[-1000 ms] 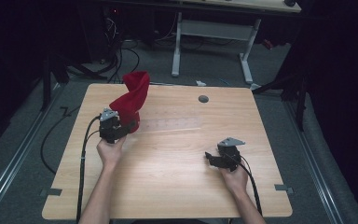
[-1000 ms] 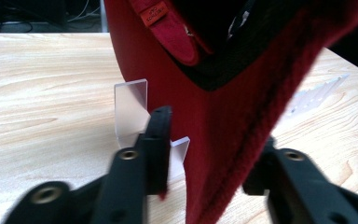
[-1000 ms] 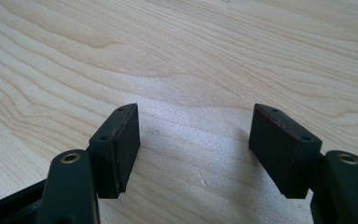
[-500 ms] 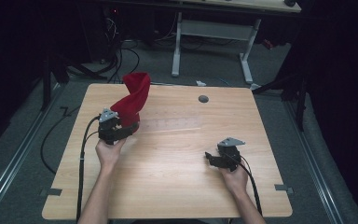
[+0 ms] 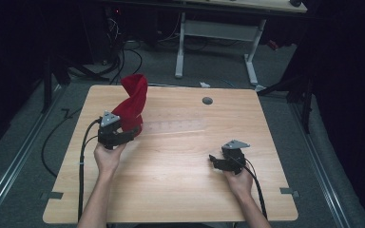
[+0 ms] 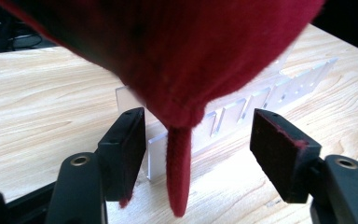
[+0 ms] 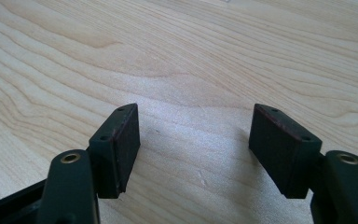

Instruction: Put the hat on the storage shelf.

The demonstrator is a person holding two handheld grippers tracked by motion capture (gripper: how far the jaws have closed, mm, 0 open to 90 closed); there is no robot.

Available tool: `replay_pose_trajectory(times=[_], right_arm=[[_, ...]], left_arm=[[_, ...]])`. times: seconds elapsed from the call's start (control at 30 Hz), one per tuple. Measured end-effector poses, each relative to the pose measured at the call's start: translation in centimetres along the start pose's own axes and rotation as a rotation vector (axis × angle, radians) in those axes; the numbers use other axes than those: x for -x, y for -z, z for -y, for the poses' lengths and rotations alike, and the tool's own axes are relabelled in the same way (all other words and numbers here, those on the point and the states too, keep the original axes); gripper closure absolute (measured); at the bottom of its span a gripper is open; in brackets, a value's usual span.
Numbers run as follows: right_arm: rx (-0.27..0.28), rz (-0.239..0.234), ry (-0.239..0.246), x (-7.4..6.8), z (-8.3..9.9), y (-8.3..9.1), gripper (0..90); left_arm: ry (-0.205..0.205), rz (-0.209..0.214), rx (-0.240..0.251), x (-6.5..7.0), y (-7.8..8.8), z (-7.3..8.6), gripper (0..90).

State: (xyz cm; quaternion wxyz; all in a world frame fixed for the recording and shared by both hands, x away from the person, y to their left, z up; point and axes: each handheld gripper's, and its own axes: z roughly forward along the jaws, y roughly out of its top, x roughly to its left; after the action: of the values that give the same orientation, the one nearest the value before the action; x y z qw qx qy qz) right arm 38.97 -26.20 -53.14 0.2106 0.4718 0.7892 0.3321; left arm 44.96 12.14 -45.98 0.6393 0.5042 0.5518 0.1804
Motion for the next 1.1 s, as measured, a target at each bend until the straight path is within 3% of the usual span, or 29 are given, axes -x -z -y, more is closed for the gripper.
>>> replay_pose_trajectory(times=[0.47,0.97,1.1], right_arm=[[-0.001,0.0,-0.001,0.0,0.0,0.0,33.9],[-0.001,0.0,0.0,0.0,0.0,0.0,33.8],[-0.001,0.0,0.0,0.0,0.0,0.0,33.8]], left_arm=[[0.019,-0.006,0.032,0.1,2.6,-0.8,38.8],[0.075,0.015,0.032,0.4,4.6,-1.2,39.2],[0.064,0.022,0.042,0.4,5.1,-1.0,41.1]])
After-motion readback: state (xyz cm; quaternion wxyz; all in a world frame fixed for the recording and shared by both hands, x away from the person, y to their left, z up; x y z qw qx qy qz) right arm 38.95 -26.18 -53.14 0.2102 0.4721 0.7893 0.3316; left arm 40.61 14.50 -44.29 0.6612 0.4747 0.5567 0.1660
